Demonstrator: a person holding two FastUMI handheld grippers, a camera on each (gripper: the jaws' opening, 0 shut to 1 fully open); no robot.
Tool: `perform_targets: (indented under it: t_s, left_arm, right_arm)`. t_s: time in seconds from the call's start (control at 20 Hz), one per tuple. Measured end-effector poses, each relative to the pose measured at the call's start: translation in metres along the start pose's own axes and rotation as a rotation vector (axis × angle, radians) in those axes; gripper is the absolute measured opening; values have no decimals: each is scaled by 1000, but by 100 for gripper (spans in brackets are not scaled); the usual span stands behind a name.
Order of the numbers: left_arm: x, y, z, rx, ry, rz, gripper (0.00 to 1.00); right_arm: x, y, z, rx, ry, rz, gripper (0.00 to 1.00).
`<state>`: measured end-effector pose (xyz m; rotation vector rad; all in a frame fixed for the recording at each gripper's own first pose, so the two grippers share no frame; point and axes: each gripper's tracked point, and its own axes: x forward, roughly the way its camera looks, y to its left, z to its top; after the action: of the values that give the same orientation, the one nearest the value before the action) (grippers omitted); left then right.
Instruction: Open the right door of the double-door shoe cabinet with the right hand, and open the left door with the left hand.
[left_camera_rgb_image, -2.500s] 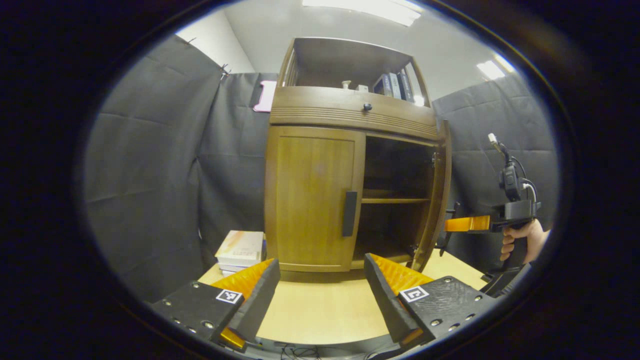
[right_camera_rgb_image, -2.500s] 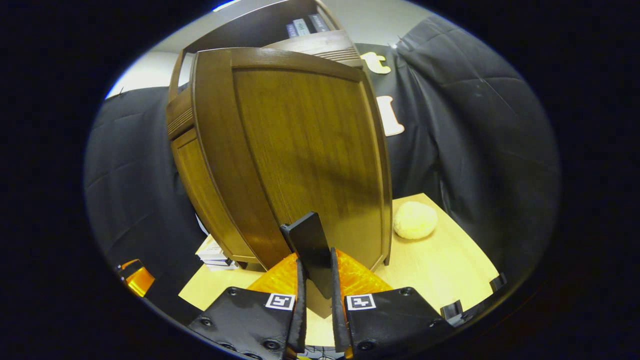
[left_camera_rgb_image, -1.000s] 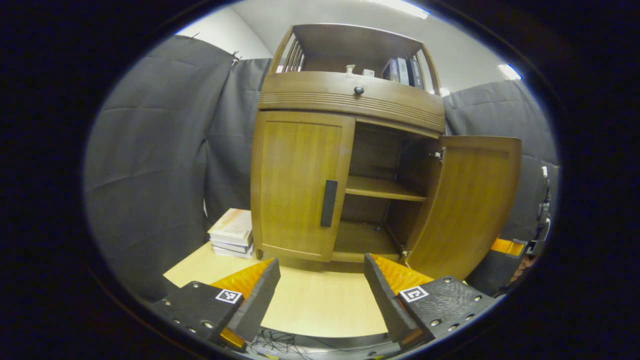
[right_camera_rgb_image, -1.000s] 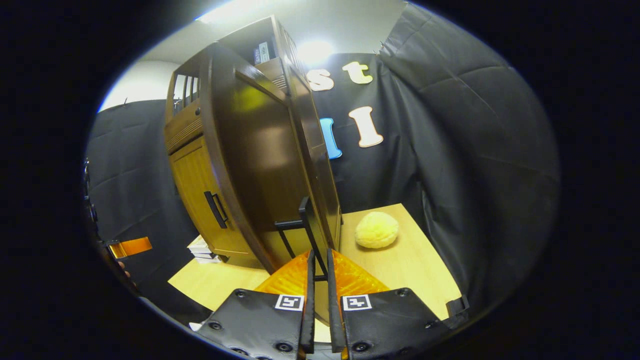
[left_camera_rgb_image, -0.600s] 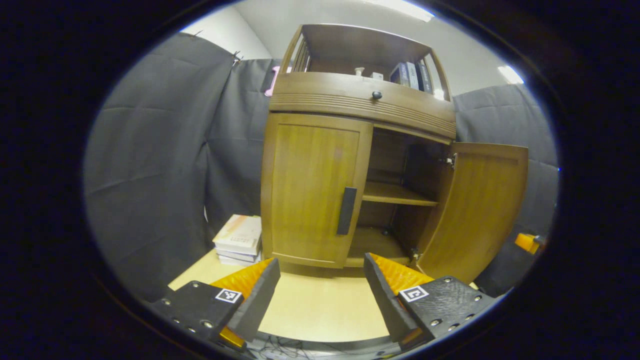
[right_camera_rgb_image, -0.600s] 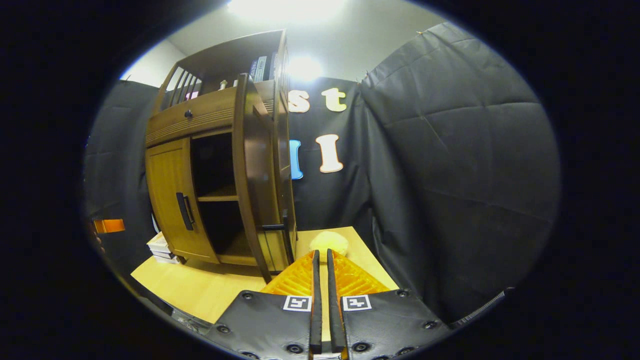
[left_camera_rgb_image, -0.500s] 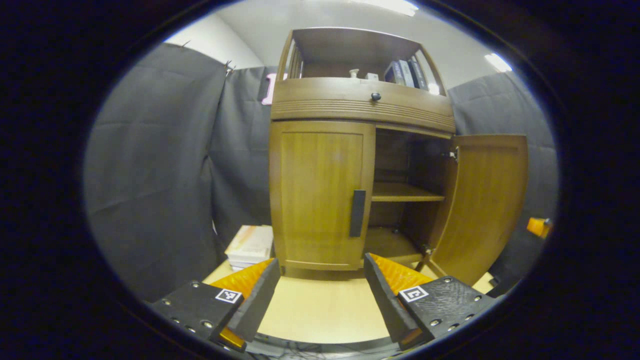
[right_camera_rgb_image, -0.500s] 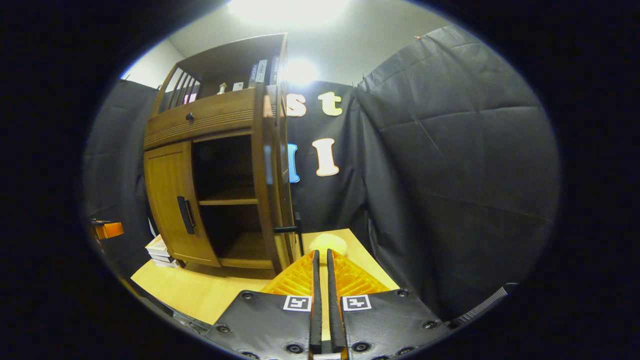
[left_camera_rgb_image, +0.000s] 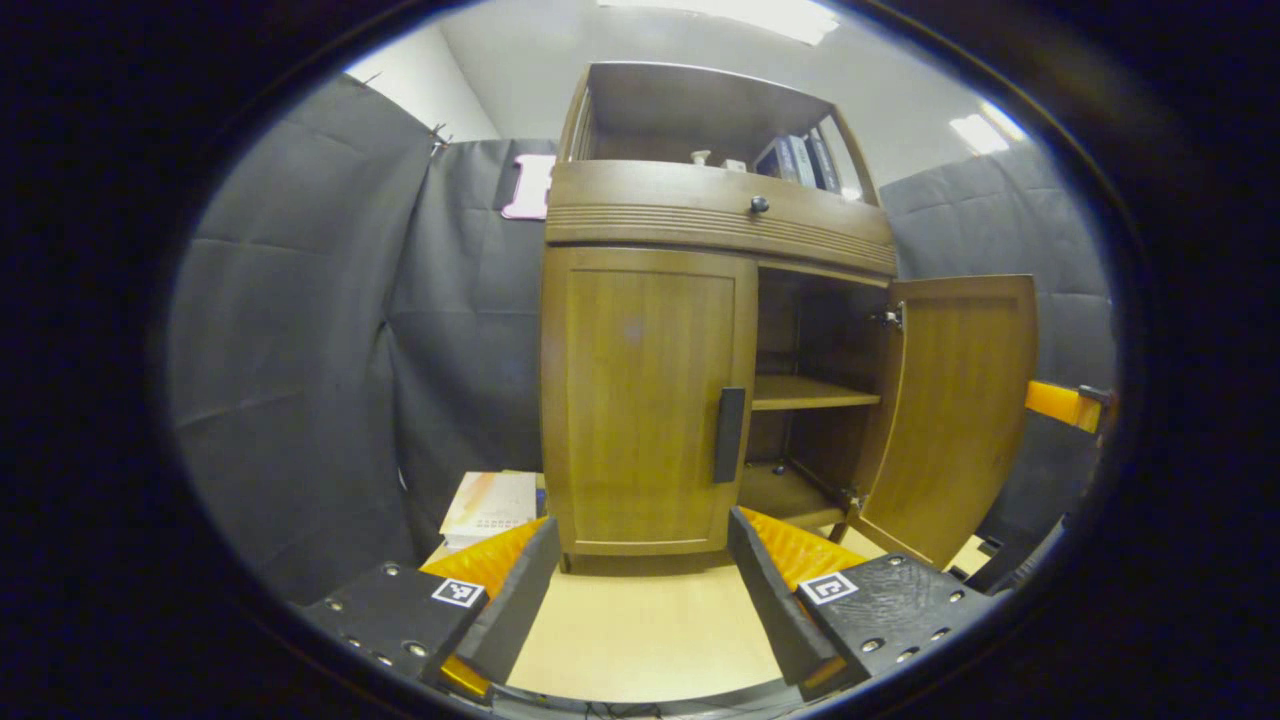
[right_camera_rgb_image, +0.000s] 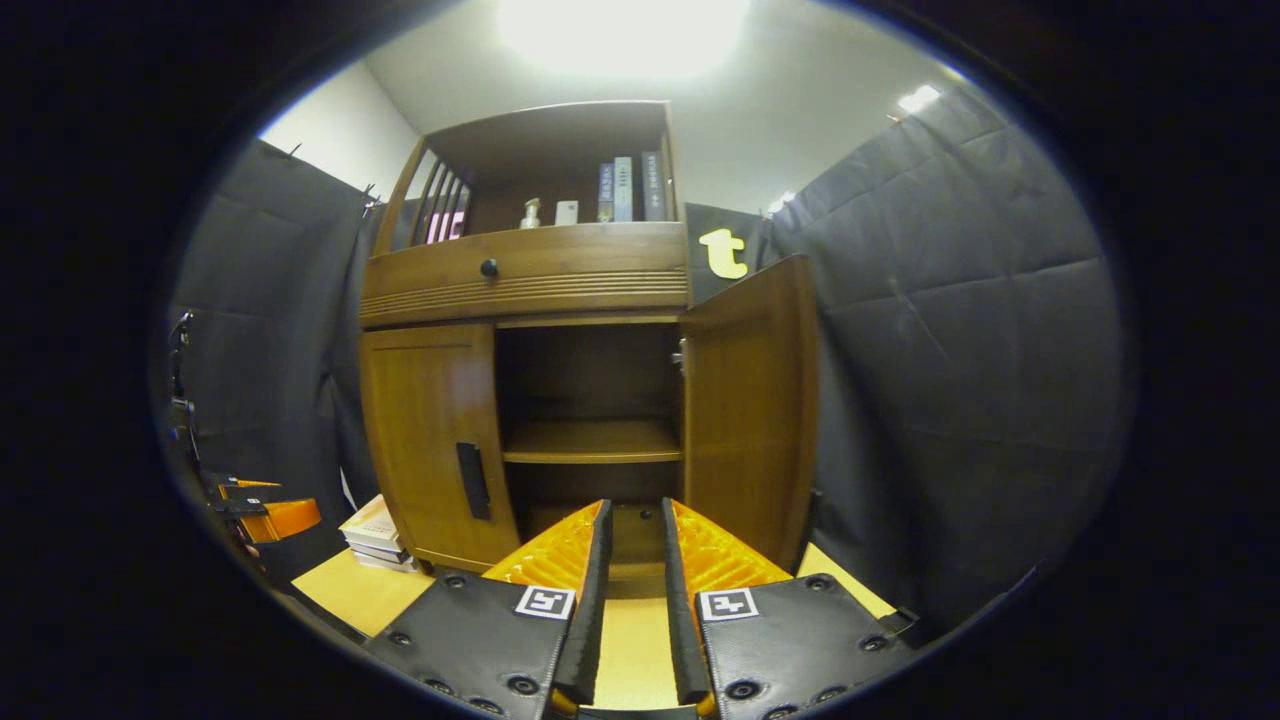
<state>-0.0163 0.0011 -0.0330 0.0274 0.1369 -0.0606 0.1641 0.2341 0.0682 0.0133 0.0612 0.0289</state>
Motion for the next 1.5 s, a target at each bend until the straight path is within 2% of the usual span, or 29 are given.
perform_targets:
  t_s: [0.05, 0.15, 0.2, 0.35, 0.5, 0.75, 0.95, 1.4, 1.5]
  left_arm:
    - [1, -2, 2, -6, -7, -12, 99]
    - [7, -4, 4, -21, -19, -21, 99]
    - [10, -2, 7, -27, -30, -12, 99]
    - [25, 7, 17, -25, -80, 51, 99]
    - [37, 5, 25, -11, -100, 49, 99]
    - [52, -14, 26, -27, -99, -5, 99]
    - [62, -19, 21, -9, -71, -12, 99]
    - [77, -30, 8, 10, -57, -36, 99]
    - [83, -29, 11, 3, -77, -3, 89]
  right_arm:
    - [6, 11, 0, -13, 5, 12, 33]
    - [19, 33, 2, -18, 20, 60, 76]
    - [30, 37, 1, -21, 17, 59, 98]
    - [49, 36, 0, -39, 13, 51, 98]
    - [75, 33, -2, -19, 3, 45, 98]
    - [105, 28, -12, -15, 4, 55, 98]
    - [111, 35, -12, -22, -19, 119, 97]
    - [145, 27, -17, -36, 2, 153, 97]
    - [151, 25, -22, -31, 13, 156, 98]
